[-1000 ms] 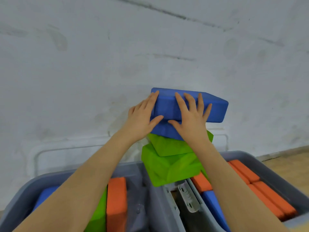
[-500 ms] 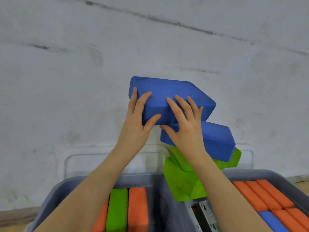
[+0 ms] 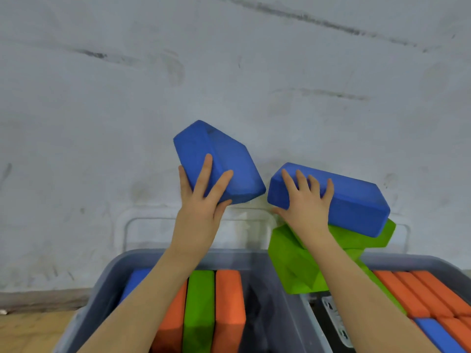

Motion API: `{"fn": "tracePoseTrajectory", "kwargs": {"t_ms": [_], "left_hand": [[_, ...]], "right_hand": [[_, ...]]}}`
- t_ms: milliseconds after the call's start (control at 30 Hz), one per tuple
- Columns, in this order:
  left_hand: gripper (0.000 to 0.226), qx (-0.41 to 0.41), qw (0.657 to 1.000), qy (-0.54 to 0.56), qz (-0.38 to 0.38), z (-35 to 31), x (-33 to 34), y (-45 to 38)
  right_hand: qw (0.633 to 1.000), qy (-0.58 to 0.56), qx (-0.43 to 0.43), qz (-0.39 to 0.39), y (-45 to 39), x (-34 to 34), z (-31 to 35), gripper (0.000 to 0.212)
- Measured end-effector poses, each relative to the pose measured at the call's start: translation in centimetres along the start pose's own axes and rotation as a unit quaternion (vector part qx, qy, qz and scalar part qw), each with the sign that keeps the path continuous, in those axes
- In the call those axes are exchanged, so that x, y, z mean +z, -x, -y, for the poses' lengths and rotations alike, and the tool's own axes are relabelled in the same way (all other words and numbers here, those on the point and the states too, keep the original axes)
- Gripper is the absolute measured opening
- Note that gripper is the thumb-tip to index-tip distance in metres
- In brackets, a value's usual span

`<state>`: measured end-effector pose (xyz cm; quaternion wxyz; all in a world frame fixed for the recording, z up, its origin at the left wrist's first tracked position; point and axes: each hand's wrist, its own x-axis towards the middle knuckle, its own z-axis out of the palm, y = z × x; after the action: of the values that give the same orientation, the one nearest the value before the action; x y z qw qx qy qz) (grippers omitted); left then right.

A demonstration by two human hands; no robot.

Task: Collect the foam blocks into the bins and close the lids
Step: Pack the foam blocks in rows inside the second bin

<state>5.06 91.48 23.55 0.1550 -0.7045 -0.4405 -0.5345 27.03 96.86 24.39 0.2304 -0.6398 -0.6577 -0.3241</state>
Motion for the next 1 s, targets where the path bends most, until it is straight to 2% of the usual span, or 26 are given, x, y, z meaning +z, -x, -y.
{"fn": "tracePoseTrajectory", "kwargs": {"t_ms": [100, 300, 533, 633, 767, 900, 933, 1000], "left_hand": [[0.057, -0.016, 1.000, 0.021, 0.014, 0.1, 0.3, 1.0], [0.063, -0.053, 0.998, 0.031, 0.009, 0.7, -0.8, 1.1], [0.053, -0.093, 0.994, 0.040, -0.027, 4.0, -5.9, 0.5], [0.044, -0.108, 0.993, 0.044, -0.028, 6.1, -8.7, 1.1], [0.040, -0.104, 0.993, 0.051, -0.012, 8.1, -10.0, 3.3], [0.040, -0.091, 0.994, 0.056, 0.003, 9.2, -8.6, 6.8], [0.040, -0.102, 0.993, 0.062, 0.019, 9.3, -8.1, 7.8], [0.038, -0.114, 0.990, 0.073, 0.047, 9.5, -7.1, 9.7]], "right_hand": [[1.000, 0.013, 0.003, -0.028, -0.1, 0.2, 0.1, 0.076], [0.977, -0.042, -0.037, -0.205, 0.2, -2.0, 2.4, 0.072], [0.950, -0.189, -0.079, -0.236, -0.5, -5.7, 11.4, 0.071], [0.940, -0.251, -0.086, -0.214, -0.3, -5.8, 14.8, 0.073], [0.927, -0.345, -0.056, -0.138, 2.3, -4.7, 17.1, 0.075], [0.867, -0.496, 0.043, 0.014, 6.6, -3.7, 17.4, 0.081], [0.865, -0.498, 0.049, 0.036, 7.5, -3.3, 17.2, 0.085], [0.892, -0.445, 0.018, 0.072, 9.2, -2.5, 16.8, 0.087]]}}
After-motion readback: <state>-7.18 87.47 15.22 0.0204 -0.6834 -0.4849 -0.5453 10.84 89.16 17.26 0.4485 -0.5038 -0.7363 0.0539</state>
